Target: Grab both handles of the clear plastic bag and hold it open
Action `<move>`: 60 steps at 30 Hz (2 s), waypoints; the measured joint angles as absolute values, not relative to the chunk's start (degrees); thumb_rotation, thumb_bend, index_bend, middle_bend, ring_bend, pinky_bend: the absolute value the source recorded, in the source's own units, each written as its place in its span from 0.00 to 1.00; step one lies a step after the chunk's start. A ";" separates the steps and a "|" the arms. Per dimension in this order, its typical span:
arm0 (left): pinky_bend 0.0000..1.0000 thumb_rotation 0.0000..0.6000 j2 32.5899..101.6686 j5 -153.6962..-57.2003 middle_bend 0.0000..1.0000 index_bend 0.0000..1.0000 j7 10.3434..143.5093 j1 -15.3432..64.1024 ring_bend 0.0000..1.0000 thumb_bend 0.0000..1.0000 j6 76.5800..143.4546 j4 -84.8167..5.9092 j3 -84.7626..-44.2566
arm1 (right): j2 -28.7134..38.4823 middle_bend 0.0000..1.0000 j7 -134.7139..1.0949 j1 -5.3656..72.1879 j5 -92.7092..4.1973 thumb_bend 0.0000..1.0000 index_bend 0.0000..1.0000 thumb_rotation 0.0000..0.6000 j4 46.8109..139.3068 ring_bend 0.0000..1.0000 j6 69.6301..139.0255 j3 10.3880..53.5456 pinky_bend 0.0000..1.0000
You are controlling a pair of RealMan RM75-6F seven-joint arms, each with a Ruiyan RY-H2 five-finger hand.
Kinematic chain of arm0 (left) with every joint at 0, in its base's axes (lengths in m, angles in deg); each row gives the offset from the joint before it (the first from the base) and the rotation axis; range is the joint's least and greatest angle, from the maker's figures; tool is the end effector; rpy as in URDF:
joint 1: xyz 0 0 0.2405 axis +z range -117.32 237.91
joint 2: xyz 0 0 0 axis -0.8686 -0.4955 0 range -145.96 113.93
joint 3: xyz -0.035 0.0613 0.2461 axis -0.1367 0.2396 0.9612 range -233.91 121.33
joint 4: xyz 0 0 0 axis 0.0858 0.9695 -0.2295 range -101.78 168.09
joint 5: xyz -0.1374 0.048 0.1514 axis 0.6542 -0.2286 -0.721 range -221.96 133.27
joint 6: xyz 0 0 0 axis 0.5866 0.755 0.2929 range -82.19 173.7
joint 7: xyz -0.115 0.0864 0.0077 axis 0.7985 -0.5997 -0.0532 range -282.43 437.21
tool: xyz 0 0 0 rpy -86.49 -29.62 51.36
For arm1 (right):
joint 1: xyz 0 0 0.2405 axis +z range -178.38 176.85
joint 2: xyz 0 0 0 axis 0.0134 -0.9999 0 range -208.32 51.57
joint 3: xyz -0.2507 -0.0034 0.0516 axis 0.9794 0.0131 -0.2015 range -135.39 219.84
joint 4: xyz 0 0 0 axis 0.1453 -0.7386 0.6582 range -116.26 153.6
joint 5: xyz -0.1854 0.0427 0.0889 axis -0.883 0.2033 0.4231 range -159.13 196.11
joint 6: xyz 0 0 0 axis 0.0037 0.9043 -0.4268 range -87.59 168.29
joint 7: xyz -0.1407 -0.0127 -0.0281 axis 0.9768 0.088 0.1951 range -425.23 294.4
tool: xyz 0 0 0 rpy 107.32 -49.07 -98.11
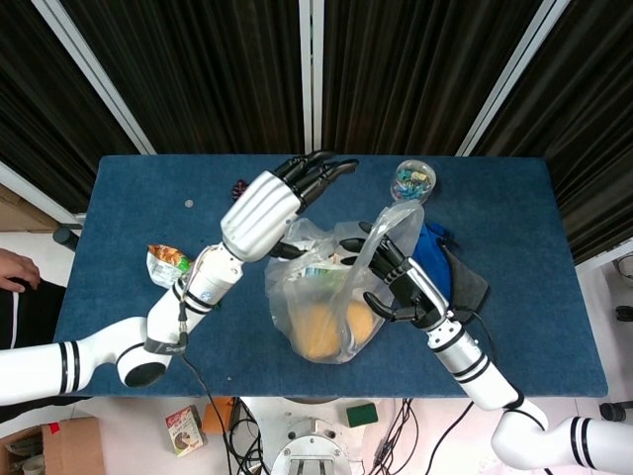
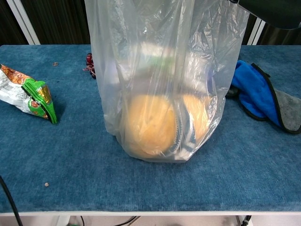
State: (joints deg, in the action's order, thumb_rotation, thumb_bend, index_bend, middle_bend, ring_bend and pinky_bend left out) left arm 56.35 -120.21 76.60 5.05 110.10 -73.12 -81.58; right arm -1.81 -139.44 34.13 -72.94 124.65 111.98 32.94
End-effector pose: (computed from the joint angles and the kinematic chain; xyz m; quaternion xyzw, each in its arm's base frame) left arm 0.0413 0.3427 0.1225 -0.6674 -0.2620 -0.6580 0.2300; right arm -0.0875 -0.2737 0.0696 -0.3401 0.6818 -0.6318 0.1422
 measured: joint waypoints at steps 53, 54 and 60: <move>0.21 0.92 57.29 -98.53 0.19 0.07 68.74 0.55 0.10 0.06 112.98 -80.25 -88.42 | 1.11 0.15 -121.96 39.21 -69.24 0.40 0.12 1.00 125.71 0.10 107.69 28.76 0.09; 0.21 0.92 57.30 -98.36 0.19 0.07 68.61 0.50 0.10 0.06 112.96 -80.30 -88.35 | 1.28 0.15 -121.17 39.34 -69.10 0.40 0.12 1.00 125.50 0.09 107.60 28.65 0.08; 0.21 0.92 57.60 -97.72 0.19 0.07 67.91 0.02 0.10 0.06 113.05 -80.43 -87.98 | 2.09 0.12 -118.44 40.48 -68.85 0.40 0.12 1.00 124.25 0.05 106.59 27.96 0.05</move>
State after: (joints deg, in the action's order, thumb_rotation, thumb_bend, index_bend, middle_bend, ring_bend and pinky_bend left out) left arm 57.60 -97.72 67.91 0.02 113.05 -80.43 -87.98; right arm 2.09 -118.44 40.48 -68.85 124.25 106.59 27.96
